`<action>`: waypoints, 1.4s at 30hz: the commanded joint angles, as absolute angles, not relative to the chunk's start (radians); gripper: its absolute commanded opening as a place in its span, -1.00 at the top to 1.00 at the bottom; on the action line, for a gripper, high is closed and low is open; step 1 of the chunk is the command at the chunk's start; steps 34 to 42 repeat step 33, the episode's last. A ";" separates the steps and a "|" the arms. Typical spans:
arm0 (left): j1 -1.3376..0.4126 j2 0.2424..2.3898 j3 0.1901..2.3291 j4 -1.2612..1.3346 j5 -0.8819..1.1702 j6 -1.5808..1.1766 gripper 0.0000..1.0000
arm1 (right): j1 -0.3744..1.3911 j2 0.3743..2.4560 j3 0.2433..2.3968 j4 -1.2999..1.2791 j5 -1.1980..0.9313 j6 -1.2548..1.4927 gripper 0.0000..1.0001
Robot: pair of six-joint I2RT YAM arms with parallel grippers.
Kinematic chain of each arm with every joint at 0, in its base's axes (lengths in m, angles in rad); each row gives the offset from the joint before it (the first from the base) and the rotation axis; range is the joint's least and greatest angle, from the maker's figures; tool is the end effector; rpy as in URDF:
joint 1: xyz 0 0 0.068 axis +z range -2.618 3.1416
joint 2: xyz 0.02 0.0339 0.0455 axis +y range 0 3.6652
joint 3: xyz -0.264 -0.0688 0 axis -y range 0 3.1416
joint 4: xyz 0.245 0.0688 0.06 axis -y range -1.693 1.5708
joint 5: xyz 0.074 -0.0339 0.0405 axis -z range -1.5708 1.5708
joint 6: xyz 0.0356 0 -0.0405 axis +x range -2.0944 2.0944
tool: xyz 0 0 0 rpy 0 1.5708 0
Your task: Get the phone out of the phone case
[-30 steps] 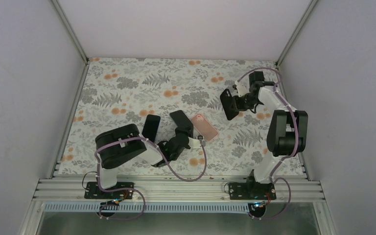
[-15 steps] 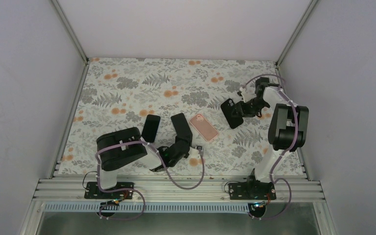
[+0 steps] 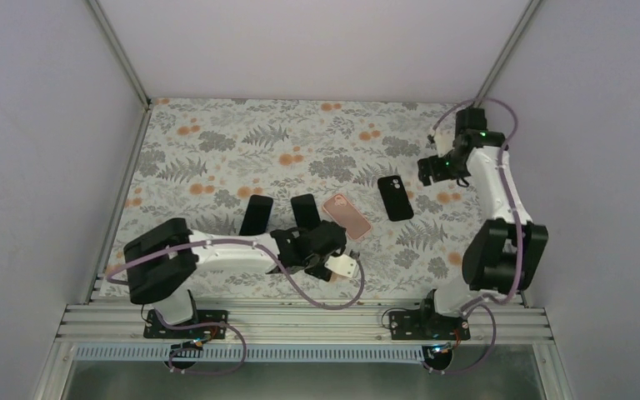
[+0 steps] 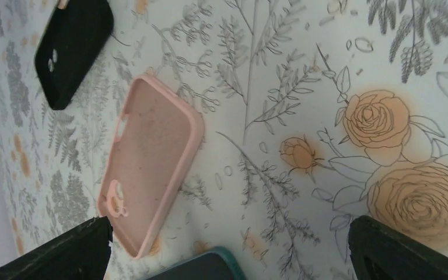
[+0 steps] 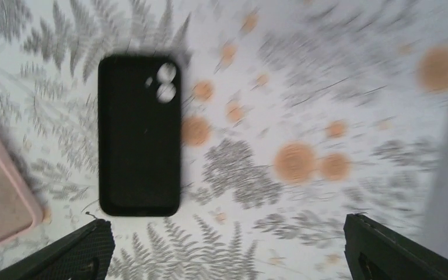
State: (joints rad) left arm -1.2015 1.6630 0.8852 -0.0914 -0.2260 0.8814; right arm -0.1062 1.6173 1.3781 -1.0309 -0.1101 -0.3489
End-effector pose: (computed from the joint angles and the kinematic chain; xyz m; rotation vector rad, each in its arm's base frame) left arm 0.1270 -0.3059 0.1642 2.0317 1.3047 0.1296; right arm 0.3155 -0.0297 0.2730 -0.3652 2.8001 0.0551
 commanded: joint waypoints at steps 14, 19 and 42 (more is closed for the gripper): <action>-0.326 1.417 1.592 -0.691 0.220 0.496 -1.00 | -0.119 0.963 1.096 -0.510 -0.058 -0.217 -1.00; -0.051 1.318 1.395 -0.623 0.281 0.439 -1.00 | -0.120 0.921 0.946 -0.434 -0.040 -0.182 -0.99; 0.330 1.128 0.878 -0.535 0.537 0.452 -1.00 | -0.119 0.869 0.772 -0.337 0.002 -0.182 -1.00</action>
